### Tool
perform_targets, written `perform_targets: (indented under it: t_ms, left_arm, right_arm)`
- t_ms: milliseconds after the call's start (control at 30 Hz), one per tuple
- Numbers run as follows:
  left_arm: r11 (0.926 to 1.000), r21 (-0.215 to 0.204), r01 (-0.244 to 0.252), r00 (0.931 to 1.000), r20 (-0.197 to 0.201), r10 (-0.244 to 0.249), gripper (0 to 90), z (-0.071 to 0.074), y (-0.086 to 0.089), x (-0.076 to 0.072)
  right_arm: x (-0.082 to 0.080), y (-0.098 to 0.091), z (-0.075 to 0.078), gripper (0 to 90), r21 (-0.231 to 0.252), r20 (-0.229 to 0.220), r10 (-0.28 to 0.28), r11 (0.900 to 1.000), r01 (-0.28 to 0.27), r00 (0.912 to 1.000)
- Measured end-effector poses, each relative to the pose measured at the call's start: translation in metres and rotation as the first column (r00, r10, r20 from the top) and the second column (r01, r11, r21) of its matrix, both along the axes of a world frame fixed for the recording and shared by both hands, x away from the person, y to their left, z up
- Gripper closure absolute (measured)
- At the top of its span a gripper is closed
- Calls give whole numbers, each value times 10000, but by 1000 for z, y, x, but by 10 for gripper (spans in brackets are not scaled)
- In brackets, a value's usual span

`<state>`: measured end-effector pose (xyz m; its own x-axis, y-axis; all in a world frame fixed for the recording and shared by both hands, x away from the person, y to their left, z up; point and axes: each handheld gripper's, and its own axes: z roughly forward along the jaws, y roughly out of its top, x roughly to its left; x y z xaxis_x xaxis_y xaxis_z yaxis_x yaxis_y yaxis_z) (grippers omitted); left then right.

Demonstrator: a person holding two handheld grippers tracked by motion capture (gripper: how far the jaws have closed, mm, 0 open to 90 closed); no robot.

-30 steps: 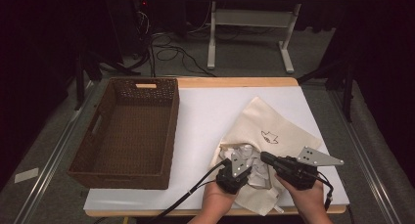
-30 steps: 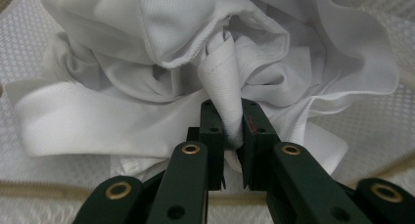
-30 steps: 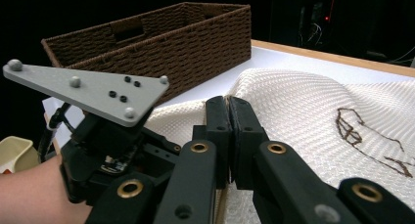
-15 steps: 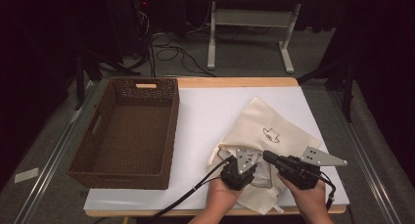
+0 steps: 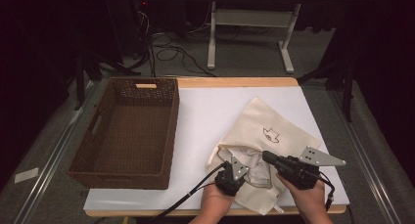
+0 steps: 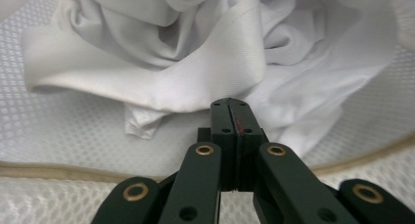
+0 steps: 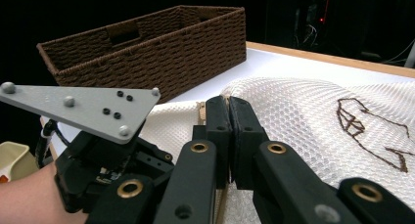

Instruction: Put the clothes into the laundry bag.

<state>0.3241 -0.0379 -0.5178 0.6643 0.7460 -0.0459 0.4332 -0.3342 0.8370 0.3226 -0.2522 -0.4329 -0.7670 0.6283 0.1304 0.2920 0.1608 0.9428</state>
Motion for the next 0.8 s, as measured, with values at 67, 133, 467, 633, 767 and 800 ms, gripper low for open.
perform_targets:
  t_ms: [67, 133, 467, 633, 767, 800]
  left_arm:
    - [10000, -31, -66, 10000, 48, 66, 896, 0, 0, 1]
    - [9999, -96, -41, 9999, 95, 42, 896, 0, -1, 2]
    - [9983, -589, 49, 9993, 381, -26, 671, 7, 3, -3]
    - [9999, -119, 0, 10000, 57, 1, 866, 2, -9, 8]
    - [9995, -307, -124, 9995, 288, 132, 884, 4, -17, 13]
    - [9993, -355, -102, 9992, 371, 115, 880, 4, -17, 12]
  right_arm:
    - [0, 0, 0, 896, 6, -5, -5, 10000, 5, 10000]
    - [0, 0, 0, 896, -19, -18, -8, 10000, 8, 10000]
    - [0, -1, -1, 896, 20, -37, 25, 10000, -25, 10000]
    - [0, -1, -1, 896, -34, -26, -23, 10000, 23, 10000]
    - [1, -2, -1, 896, 46, -30, -61, 10000, 61, 10000]
    - [1, -3, -1, 896, 32, -42, -60, 10000, 60, 10000]
